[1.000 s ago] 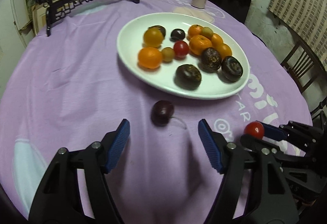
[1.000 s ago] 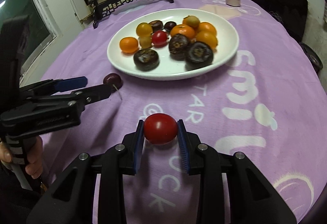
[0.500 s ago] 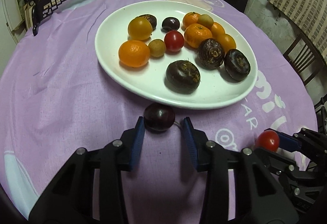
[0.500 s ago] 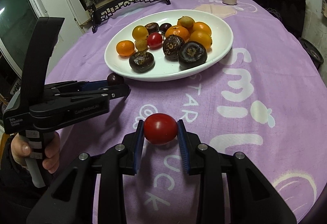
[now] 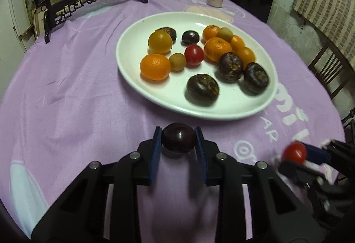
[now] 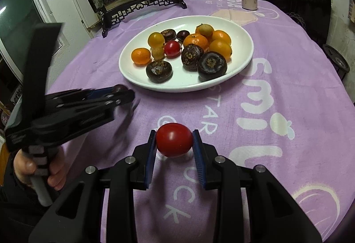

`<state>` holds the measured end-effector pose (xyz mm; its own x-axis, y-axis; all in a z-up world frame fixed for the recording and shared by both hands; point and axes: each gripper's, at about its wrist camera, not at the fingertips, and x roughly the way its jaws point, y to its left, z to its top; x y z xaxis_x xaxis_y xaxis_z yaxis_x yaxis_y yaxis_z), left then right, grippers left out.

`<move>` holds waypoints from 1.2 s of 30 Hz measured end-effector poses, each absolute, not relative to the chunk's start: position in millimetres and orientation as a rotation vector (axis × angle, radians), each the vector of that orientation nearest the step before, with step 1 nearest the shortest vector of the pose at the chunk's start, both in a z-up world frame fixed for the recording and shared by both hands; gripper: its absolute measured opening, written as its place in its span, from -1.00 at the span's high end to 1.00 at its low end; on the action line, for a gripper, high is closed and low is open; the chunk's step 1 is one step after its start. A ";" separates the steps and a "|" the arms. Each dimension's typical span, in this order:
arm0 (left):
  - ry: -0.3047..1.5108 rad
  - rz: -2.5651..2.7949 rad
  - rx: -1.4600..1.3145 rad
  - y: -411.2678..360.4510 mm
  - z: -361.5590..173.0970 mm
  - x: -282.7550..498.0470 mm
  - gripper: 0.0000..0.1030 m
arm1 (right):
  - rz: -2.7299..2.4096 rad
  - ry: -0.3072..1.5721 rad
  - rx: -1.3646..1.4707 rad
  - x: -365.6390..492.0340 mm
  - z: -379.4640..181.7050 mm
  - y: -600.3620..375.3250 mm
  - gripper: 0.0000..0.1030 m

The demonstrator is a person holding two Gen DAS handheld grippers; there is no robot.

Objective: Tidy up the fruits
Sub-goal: 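Carry both fruits to the white plate and open both tools to release them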

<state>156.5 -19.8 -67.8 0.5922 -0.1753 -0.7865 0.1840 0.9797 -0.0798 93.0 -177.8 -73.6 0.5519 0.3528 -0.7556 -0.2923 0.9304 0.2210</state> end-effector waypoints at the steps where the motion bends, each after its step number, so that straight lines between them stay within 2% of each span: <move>1: 0.912 -0.213 0.001 -18.0 -63.9 149.6 0.42 | 0.381 0.908 0.071 93.3 -73.0 -177.5 0.38; 11: 0.856 -0.206 0.004 -10.3 -26.3 139.0 0.42 | 0.376 0.849 0.027 117.4 -48.2 -176.5 0.37; 17: 0.869 -0.182 0.008 -16.5 -7.1 198.1 0.42 | 0.402 0.825 -0.012 165.5 -34.2 -170.8 0.38; 23: 0.930 -0.152 -0.006 -30.4 -15.3 268.5 0.42 | 0.415 0.840 -0.039 216.6 -37.2 -155.5 0.38; 31: 0.956 -0.157 -0.023 -34.1 -26.2 294.3 0.38 | 0.430 0.858 -0.082 236.4 -47.8 -144.3 0.36; 32: 0.949 -0.155 -0.022 -33.4 -25.6 293.4 0.14 | 0.427 0.850 -0.082 235.0 -47.4 -145.0 0.16; 33: 0.937 -0.151 -0.019 -32.3 -23.1 290.4 -0.08 | 0.407 0.832 -0.083 232.6 -45.7 -146.5 -0.22; 34: 0.919 -0.142 -0.019 -30.7 -19.7 286.9 -0.45 | 0.376 0.807 -0.088 228.6 -42.2 -148.7 -0.34; 35: 0.895 -0.131 -0.019 -29.1 -15.3 282.1 -0.55 | 0.354 0.787 -0.093 223.7 -38.7 -151.1 -0.49; 36: 0.856 -0.124 -0.016 -27.4 -8.0 272.4 -0.57 | 0.331 0.769 -0.092 217.4 -34.4 -155.2 -0.69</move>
<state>272.4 -27.4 -8.0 0.6487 -0.1154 -0.7523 0.1027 0.9927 -0.0638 217.4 -155.2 -34.4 0.6697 0.2600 -0.6957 -0.3269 0.9443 0.0382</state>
